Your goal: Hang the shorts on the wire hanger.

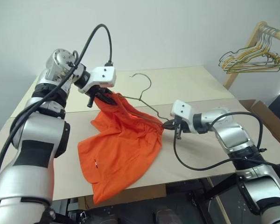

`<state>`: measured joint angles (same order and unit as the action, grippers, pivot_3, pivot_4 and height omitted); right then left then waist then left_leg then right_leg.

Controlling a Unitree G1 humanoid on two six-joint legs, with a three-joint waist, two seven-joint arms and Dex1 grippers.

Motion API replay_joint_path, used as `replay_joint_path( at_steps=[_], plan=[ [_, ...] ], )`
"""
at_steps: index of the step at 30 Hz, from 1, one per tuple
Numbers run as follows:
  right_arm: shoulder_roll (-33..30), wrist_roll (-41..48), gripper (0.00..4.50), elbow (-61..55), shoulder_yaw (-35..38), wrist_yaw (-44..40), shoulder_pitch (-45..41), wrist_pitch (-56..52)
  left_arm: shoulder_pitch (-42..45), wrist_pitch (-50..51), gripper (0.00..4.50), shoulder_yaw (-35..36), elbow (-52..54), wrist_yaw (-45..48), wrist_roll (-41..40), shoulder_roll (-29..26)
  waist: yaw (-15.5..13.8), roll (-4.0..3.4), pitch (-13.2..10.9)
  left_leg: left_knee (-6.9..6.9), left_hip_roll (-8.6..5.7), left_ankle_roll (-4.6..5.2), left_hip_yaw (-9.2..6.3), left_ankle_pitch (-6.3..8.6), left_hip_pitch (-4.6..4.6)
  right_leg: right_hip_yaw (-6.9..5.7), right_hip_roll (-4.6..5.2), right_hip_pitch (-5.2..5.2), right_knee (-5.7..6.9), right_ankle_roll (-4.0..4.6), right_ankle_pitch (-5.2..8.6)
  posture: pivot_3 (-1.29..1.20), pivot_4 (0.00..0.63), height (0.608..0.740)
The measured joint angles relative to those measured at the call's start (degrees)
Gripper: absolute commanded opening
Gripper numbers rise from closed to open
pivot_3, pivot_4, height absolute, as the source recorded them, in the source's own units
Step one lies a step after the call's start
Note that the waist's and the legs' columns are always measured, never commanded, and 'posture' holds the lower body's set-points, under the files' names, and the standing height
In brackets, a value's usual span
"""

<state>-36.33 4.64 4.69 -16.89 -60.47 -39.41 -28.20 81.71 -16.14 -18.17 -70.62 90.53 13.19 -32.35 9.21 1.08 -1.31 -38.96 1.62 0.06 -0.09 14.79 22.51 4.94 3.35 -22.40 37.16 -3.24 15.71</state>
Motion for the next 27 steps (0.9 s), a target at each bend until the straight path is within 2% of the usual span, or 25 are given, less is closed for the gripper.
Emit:
replay_joint_path(
  at_steps=[8,11,15,22,27],
  plan=[
    [0.0,0.0,0.00,-0.2,0.0,0.8,0.3,0.0,0.0,-0.5,0.02,0.0,-0.1,-1.2,1.4,0.3,0.6,0.00,0.0,0.00,0.00,0.00,-0.03,0.00,0.01,-0.02,0.00,0.00,0.00,0.00,0.00,-0.15,0.000,0.740],
    [0.0,-0.1,0.00,-0.2,0.6,1.8,1.6,3.2,-0.1,-2.8,0.02,0.0,-0.1,-2.3,1.6,0.3,0.7,0.00,0.0,0.01,0.00,0.00,-0.05,0.00,0.01,-0.02,0.01,0.00,0.00,0.00,0.00,-0.15,0.000,0.740],
    [-0.2,-0.1,1.11,-0.4,0.7,1.5,2.0,5.6,-0.7,-4.8,0.00,0.1,-0.1,-2.3,1.5,-0.2,1.0,0.00,0.0,0.00,0.00,0.00,-0.04,0.00,0.00,-0.01,0.01,0.00,0.02,0.00,0.00,-0.15,0.000,0.740],
    [-1.3,1.2,3.58,-1.1,5.2,2.9,5.4,5.1,-0.7,-5.5,0.00,0.3,-0.1,-2.3,1.5,-2.9,1.0,0.00,0.0,0.00,0.00,0.00,-0.06,0.00,0.03,-0.03,0.02,0.00,0.00,0.00,0.00,-0.16,0.000,0.740],
    [-4.7,6.2,3.58,-1.8,13.8,4.1,10.5,-2.0,-1.1,-7.0,0.00,0.7,-0.1,-2.3,1.5,-5.7,0.9,0.01,0.0,0.00,-0.01,0.00,-0.06,0.00,0.03,-0.06,0.04,0.04,-0.01,0.00,0.00,-0.17,0.000,0.740]
  ],
)
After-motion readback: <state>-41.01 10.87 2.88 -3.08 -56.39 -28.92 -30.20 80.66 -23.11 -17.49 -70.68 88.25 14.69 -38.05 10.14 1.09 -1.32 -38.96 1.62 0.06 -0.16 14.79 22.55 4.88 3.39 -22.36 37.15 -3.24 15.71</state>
